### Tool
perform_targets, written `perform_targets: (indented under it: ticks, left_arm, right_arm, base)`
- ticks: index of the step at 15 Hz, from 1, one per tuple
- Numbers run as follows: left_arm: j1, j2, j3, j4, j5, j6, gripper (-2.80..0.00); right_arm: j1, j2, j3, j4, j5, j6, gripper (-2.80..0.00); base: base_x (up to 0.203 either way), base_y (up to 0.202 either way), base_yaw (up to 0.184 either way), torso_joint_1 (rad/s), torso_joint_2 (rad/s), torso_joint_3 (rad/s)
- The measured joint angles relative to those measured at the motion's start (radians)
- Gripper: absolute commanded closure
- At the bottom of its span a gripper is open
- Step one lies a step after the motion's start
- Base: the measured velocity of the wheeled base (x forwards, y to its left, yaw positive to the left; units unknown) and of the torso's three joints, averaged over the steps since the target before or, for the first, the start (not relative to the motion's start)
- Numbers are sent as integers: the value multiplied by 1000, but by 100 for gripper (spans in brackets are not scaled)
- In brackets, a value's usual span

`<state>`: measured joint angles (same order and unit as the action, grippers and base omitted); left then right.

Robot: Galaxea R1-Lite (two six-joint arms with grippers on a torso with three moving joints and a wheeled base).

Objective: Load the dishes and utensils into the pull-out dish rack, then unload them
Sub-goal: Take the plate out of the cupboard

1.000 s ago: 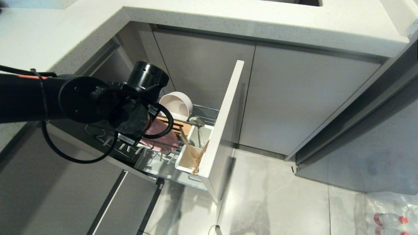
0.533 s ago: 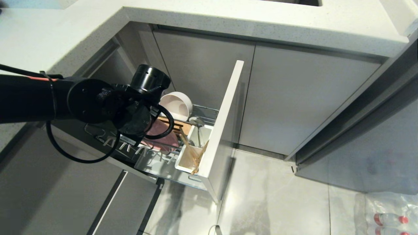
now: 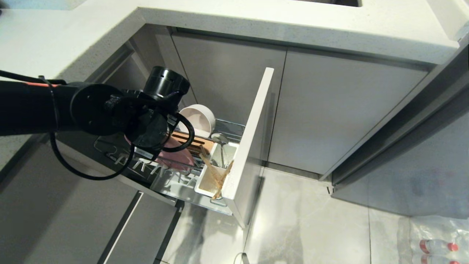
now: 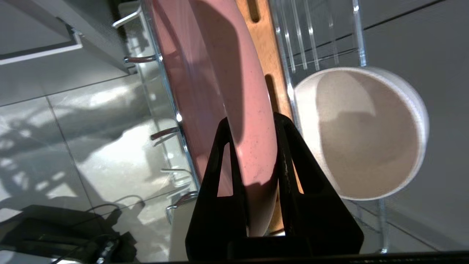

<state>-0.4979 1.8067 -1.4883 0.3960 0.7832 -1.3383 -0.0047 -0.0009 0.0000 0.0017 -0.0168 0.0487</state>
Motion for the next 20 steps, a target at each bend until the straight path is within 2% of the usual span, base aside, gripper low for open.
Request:
perform_targets:
  ticks: [4, 9, 13, 16, 17, 20]
  left_arm:
    - [-10, -20, -20, 7, 2, 1, 0]
    - [-72, -95, -129, 53, 7, 4, 0]
    - [-181, -167, -266, 177, 5, 3, 0]
    - [-300, -211, -403, 300, 6, 7, 0]
    - [-351, -229, -434, 335, 10, 26, 0]
    - [-456, -302, -469, 355, 26, 180, 0]
  right_arm:
    - [0, 0, 0, 0, 0, 0, 0]
    - [0, 0, 0, 0, 0, 0, 0]
    - [0, 0, 0, 0, 0, 0, 0]
    - [0, 0, 0, 0, 0, 0, 0]
    - [0, 0, 0, 0, 0, 0, 0]
    - [0, 0, 0, 0, 0, 0, 0]
  base:
    - [0, 0, 0, 0, 0, 0]
    - [0, 0, 0, 0, 0, 0]
    - [0, 0, 0, 0, 0, 0]
    - [0, 0, 0, 0, 0, 0]
    - [0, 0, 0, 0, 0, 0]
    - [0, 0, 0, 0, 0, 0]
